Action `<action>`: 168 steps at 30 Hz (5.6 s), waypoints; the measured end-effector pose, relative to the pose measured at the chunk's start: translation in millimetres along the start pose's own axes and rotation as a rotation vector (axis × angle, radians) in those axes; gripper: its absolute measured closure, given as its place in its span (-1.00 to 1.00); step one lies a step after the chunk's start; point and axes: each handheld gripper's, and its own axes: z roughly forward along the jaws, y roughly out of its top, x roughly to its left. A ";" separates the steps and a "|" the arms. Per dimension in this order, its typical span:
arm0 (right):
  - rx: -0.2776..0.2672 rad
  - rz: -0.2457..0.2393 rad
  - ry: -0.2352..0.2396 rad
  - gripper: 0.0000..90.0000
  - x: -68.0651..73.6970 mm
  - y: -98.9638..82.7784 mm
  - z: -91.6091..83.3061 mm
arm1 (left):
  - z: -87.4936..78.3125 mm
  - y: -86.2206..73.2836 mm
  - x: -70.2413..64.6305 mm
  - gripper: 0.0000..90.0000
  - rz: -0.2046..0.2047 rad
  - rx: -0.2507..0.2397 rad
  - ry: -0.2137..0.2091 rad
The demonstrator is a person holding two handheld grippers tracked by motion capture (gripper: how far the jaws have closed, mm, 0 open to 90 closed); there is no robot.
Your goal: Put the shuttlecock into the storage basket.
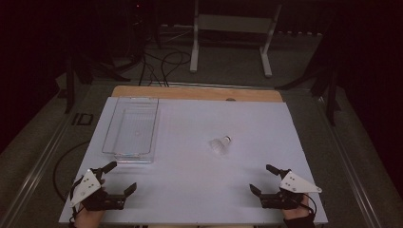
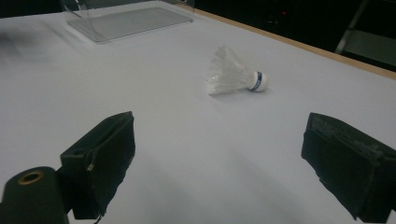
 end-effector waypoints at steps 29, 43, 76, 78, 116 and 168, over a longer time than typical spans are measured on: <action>-0.001 -0.017 -0.013 -0.79 2.1 2.2 -1.2 | -2.1 32.3 -4.6 -1.00 0.044 0.149 -0.037; 0.000 -0.019 -0.004 -0.79 3.4 2.8 -1.0 | 6.6 55.1 -10.7 -1.00 0.052 0.260 -0.080; 0.006 -0.021 0.004 -0.79 4.4 3.2 -0.5 | 48.5 66.9 -38.5 -1.00 0.114 0.604 -0.195; 0.006 -0.021 0.005 -0.79 4.6 3.3 -0.5 | 51.2 67.1 -40.8 -1.00 0.115 0.625 -0.208; 0.014 -0.024 -0.013 -0.79 5.2 3.5 -0.3 | 93.5 85.8 -68.8 -1.00 0.189 0.856 -0.312; 0.037 -0.026 -0.002 -0.79 7.2 3.2 1.8 | 172.2 107.2 -86.7 -0.99 0.260 1.004 -0.349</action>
